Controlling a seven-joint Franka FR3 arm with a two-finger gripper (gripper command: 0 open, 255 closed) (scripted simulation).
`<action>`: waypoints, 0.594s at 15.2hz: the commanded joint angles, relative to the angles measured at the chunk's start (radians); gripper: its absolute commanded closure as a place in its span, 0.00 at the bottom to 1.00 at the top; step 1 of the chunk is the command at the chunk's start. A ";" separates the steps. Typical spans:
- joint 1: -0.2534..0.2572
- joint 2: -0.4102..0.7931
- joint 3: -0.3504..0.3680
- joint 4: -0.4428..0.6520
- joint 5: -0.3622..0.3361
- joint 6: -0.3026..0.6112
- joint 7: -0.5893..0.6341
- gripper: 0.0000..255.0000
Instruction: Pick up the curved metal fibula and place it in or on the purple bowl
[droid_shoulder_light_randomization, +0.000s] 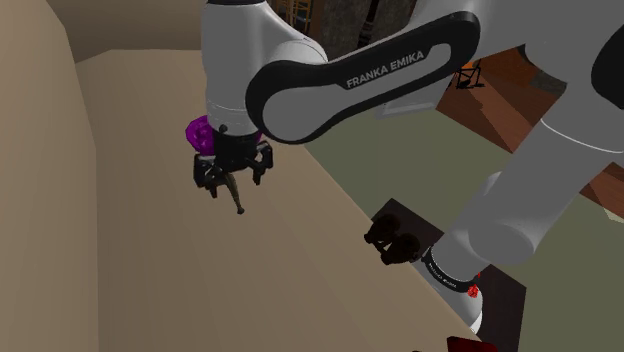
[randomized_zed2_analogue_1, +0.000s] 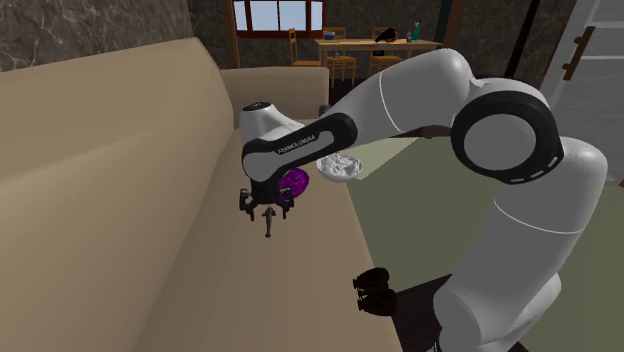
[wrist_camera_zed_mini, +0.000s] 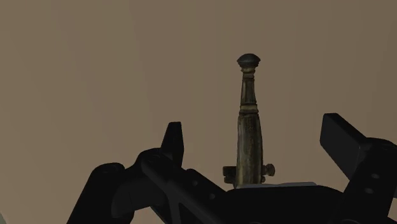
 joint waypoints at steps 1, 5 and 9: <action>0.001 0.018 0.000 -0.009 -0.013 0.024 0.009 0.00; 0.003 0.037 -0.001 -0.026 -0.027 0.056 0.019 0.00; 0.003 0.037 -0.001 -0.026 -0.027 0.056 0.019 0.00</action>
